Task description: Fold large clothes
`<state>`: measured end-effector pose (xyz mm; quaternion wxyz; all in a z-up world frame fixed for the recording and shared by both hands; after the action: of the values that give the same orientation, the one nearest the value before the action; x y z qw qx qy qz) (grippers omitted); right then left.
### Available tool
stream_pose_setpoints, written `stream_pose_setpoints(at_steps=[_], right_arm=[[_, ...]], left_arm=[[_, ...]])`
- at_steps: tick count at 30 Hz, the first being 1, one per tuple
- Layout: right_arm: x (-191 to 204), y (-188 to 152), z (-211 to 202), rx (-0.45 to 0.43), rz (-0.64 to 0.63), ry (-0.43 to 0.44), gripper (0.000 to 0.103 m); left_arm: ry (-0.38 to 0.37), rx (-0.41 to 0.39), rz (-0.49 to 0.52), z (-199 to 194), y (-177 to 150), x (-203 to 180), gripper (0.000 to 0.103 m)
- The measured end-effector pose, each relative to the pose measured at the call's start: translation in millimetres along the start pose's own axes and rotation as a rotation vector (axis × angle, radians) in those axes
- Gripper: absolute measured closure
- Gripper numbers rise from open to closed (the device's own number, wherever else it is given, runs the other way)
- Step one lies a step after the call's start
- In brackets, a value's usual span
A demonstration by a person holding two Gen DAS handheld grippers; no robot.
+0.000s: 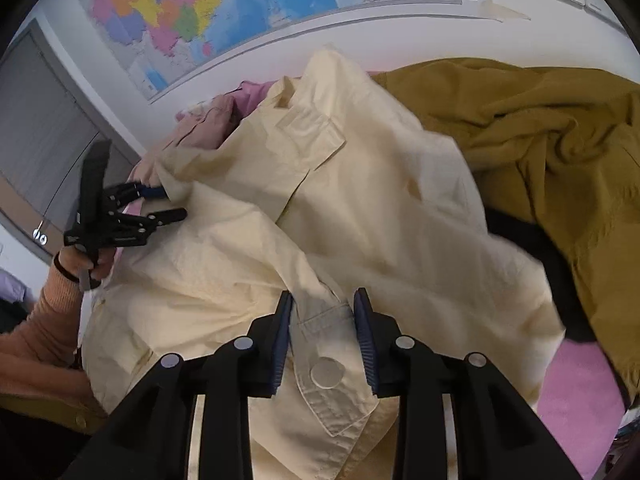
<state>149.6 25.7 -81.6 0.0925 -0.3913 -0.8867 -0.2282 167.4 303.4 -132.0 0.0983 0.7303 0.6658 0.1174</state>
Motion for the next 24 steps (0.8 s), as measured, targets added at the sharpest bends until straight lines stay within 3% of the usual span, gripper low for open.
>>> stream_pose_setpoints(at_steps=[1, 3, 5, 7, 8, 11, 13, 15, 20, 24], right_arm=[[-3, 5, 5, 0.002, 0.000, -0.027, 0.071], [-7, 8, 14, 0.022, 0.011, -0.059, 0.057], [-8, 7, 13, 0.010, 0.018, -0.067, 0.052], [-6, 1, -1, -0.030, 0.024, -0.036, 0.040], [-6, -4, -8, -0.047, 0.030, -0.027, 0.027], [-7, -23, -19, -0.062, 0.055, 0.024, 0.025], [-5, -35, -10, -0.022, 0.058, 0.063, 0.030], [-6, -42, 1, 0.010, 0.047, 0.033, 0.081], [-14, -22, -6, -0.087, 0.035, -0.059, 0.084], [-19, -26, 29, 0.019, 0.048, -0.119, 0.081]], left_arm=[[0.009, 0.005, -0.008, 6, 0, 2, 0.037], [0.080, 0.002, 0.007, 14, -3, -1, 0.037], [0.147, -0.014, 0.033, 11, -6, -5, 0.036], [0.154, -0.019, 0.022, 3, -7, -2, 0.033], [0.142, -0.027, 0.015, -2, -8, -2, 0.027], [0.117, -0.069, 0.004, -22, -14, 0, 0.021], [0.081, -0.089, 0.010, -32, -20, -2, 0.017], [0.048, -0.083, 0.016, -31, -24, -7, 0.017], [0.106, -0.049, 0.033, -9, -40, -11, 0.017], [0.162, -0.046, 0.044, -11, -45, -12, 0.017]])
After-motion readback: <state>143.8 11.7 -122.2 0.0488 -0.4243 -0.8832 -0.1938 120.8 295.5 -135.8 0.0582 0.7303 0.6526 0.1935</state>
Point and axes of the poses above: each gripper's, at about its wrist camera, not at the fingertips, and z roughly the way its jaws point, x to its left, y to its top, the point moved 8 cm from there along z, roughly the way its jaws point, and after that the axes turned 12 degrees about x, right-handed, at the moved point
